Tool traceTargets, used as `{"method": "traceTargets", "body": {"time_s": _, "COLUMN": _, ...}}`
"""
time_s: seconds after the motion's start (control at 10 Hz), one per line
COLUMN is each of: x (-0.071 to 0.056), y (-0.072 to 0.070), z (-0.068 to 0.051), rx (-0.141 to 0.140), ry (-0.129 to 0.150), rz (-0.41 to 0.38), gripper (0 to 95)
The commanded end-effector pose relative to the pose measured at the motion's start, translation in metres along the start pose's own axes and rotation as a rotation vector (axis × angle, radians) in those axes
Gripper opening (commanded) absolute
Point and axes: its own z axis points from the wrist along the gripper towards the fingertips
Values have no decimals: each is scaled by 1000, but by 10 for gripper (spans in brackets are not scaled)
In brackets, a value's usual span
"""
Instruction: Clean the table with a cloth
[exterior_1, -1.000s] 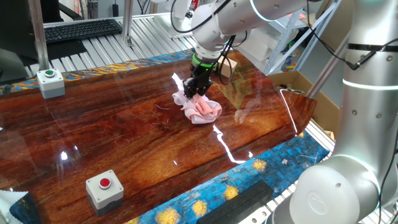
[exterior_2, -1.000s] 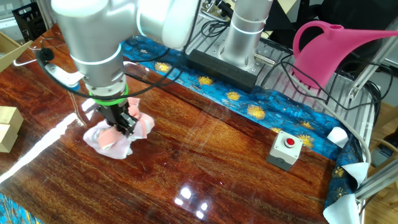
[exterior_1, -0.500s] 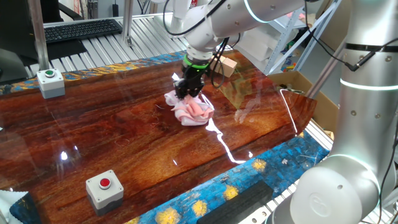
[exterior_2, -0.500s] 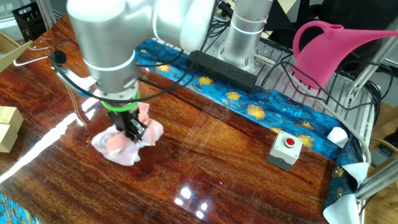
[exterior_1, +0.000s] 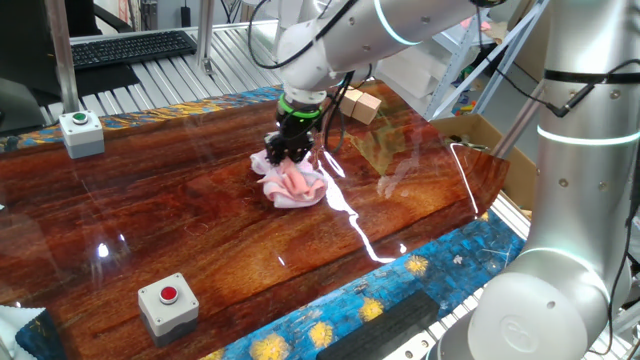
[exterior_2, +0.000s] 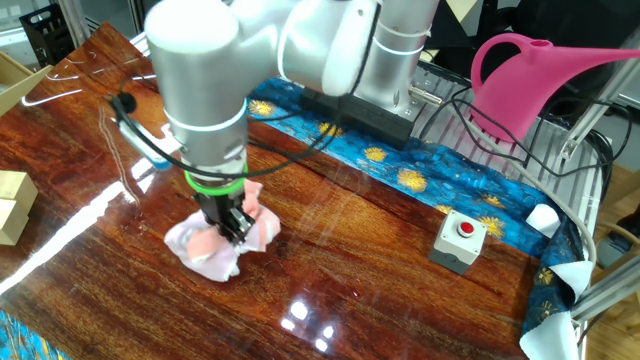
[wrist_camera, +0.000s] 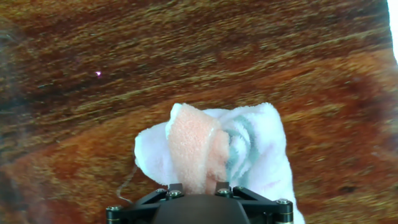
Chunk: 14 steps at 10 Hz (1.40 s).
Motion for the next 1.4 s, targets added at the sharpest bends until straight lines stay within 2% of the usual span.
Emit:
{"method": "traceTargets", "body": {"time_s": 0.1, "x": 2, "y": 11, "z": 4, "rx": -3, "ry": 0, "rz": 21, "gripper": 0}}
{"method": "traceTargets", "body": {"time_s": 0.2, "x": 5, "y": 21, "z": 7, "rx": -5, "ry": 0, "rz": 42, "gripper": 0}}
{"method": "traceTargets", "body": {"time_s": 0.8, "x": 19, "y": 50, "z": 11, "rx": -10, "ry": -9, "rz": 106, "gripper": 0}}
{"method": "traceTargets", "body": {"time_s": 1.4, "x": 32, "y": 70, "z": 11, "rx": -13, "ry": -15, "rz": 148, "gripper": 0}}
